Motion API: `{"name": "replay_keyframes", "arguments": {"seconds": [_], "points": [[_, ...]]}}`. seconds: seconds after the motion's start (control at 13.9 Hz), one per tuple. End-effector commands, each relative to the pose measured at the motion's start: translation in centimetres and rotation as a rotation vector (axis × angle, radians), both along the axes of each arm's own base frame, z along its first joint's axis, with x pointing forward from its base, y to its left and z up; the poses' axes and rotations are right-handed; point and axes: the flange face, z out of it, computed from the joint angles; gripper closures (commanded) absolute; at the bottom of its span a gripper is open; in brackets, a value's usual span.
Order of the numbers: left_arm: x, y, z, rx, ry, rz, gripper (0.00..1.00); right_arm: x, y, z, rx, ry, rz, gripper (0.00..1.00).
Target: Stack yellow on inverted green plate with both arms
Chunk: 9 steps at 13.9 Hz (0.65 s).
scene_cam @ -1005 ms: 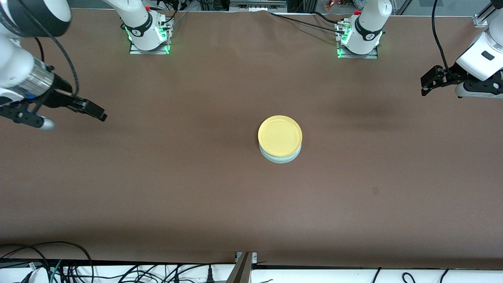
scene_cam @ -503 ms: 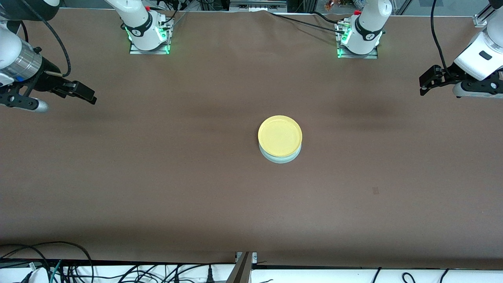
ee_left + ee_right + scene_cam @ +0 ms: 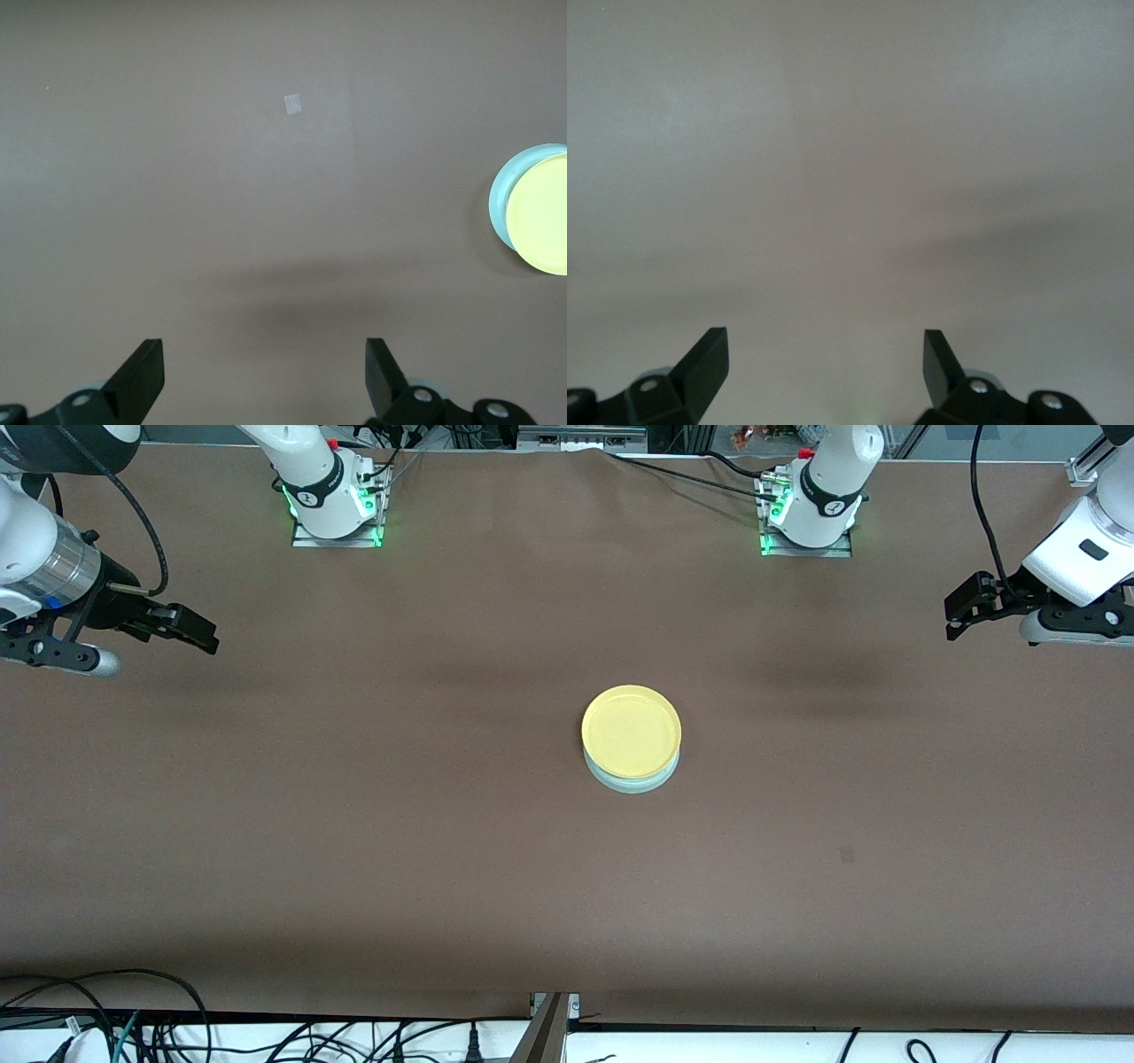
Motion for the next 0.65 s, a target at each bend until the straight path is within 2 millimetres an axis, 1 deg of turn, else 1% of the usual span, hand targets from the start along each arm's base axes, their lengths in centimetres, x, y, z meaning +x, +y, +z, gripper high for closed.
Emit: {"name": "replay_keyframes", "arguments": {"seconds": [0.0, 0.57], "points": [[-0.19, -0.12, 0.7, -0.009, 0.004, -0.007, 0.0, -0.24, -0.63, 0.84, -0.014, 0.007, 0.022, 0.0], [-0.19, -0.12, 0.7, -0.009, 0.004, -0.007, 0.0, -0.56, -0.55, 1.16, -0.011, 0.022, 0.045, 0.0]]}}
